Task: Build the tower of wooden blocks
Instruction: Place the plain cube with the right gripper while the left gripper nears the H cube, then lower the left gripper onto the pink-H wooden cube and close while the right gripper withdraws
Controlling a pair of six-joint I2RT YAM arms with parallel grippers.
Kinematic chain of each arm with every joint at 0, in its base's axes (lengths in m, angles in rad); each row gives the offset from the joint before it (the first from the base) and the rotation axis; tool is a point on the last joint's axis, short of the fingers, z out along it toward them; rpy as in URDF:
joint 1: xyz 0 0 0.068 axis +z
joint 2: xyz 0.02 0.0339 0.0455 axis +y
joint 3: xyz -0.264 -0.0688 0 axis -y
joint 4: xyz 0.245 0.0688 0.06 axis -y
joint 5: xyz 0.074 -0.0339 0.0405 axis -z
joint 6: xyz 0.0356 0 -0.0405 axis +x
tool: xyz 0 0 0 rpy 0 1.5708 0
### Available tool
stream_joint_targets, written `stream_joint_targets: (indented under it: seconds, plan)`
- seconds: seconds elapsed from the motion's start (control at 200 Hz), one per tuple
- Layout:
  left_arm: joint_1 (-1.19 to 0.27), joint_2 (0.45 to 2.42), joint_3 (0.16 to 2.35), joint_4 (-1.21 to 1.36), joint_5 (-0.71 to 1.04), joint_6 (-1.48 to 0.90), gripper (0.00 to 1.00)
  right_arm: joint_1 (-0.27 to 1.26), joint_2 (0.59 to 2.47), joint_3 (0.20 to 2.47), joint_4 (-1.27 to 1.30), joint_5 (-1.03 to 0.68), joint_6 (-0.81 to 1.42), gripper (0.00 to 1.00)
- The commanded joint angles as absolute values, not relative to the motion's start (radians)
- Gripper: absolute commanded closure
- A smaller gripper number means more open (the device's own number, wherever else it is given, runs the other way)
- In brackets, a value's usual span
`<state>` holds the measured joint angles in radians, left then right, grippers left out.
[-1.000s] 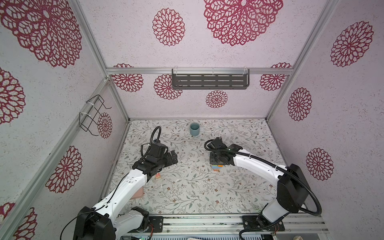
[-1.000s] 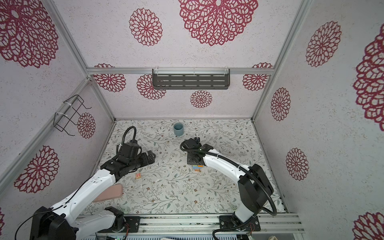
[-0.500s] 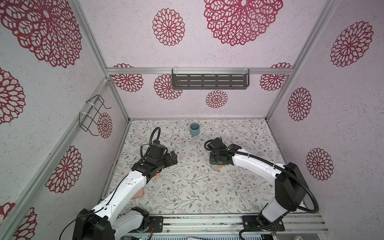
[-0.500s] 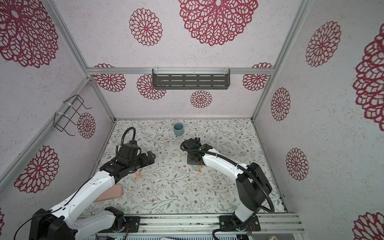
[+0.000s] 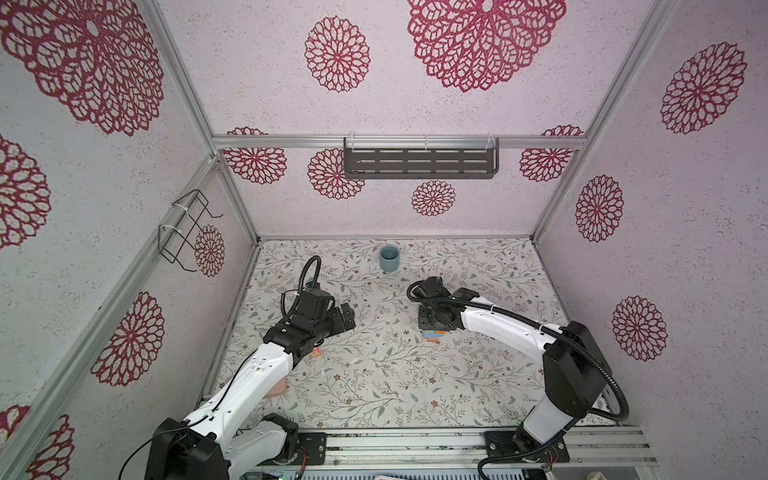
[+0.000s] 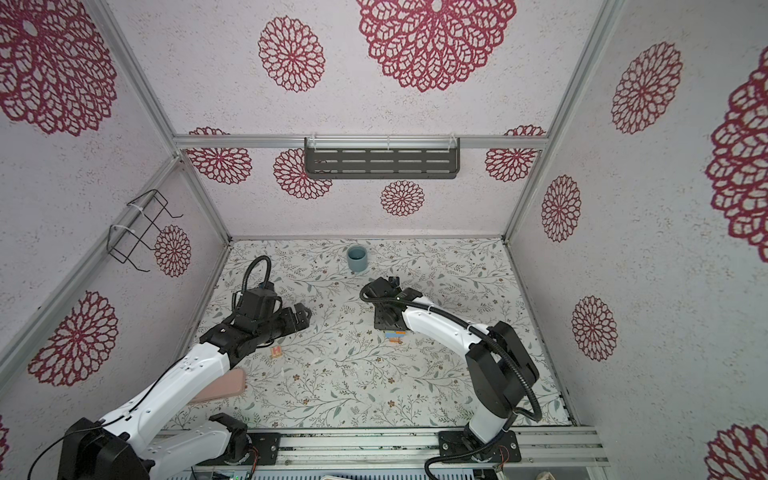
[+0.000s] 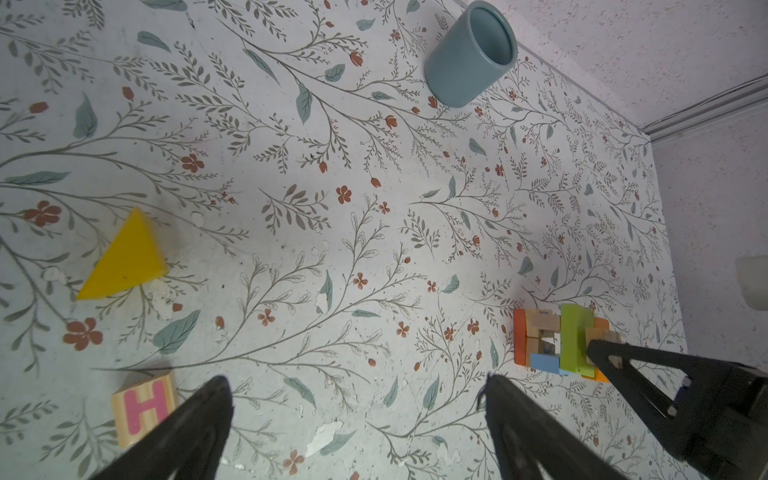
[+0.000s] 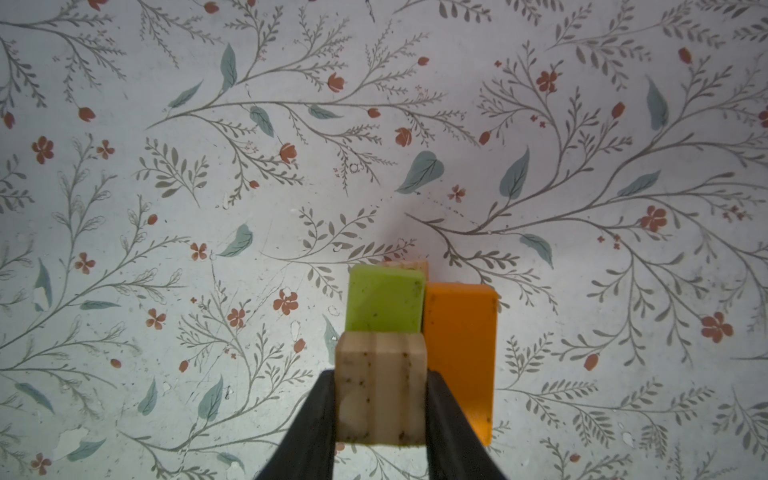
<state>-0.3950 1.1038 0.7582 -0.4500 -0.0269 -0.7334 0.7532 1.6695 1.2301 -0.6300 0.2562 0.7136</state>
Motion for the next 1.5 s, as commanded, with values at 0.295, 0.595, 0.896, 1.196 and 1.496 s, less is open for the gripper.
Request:
stream_joint_targets:
  seconds: [0.295,0.595,0.896,1.196,1.496]
  plan:
    - [-0.403,1.078,0.746,-0.433,-0.024,-0.740,0.03,0.747,1.671,1.278,-0.646,0.256,0.687,0.53]
    - [-0.393,1.074,0.757,-0.517,-0.118,-0.747,0.09,0.747,1.631,1.298,-0.649,0.261,0.658,0.54]
    - [-0.357,1.070,0.675,-0.575,-0.191,-0.849,0.26,0.724,1.536,1.277,-0.593,0.237,0.586,0.54]
    - [-0.325,1.089,0.579,-0.558,-0.212,-0.912,0.26,0.708,1.465,1.210,-0.457,0.189,0.488,0.39]
    - [-0.295,1.182,0.578,-0.548,-0.234,-0.895,0.32,0.660,1.349,1.081,-0.303,0.097,0.424,0.31]
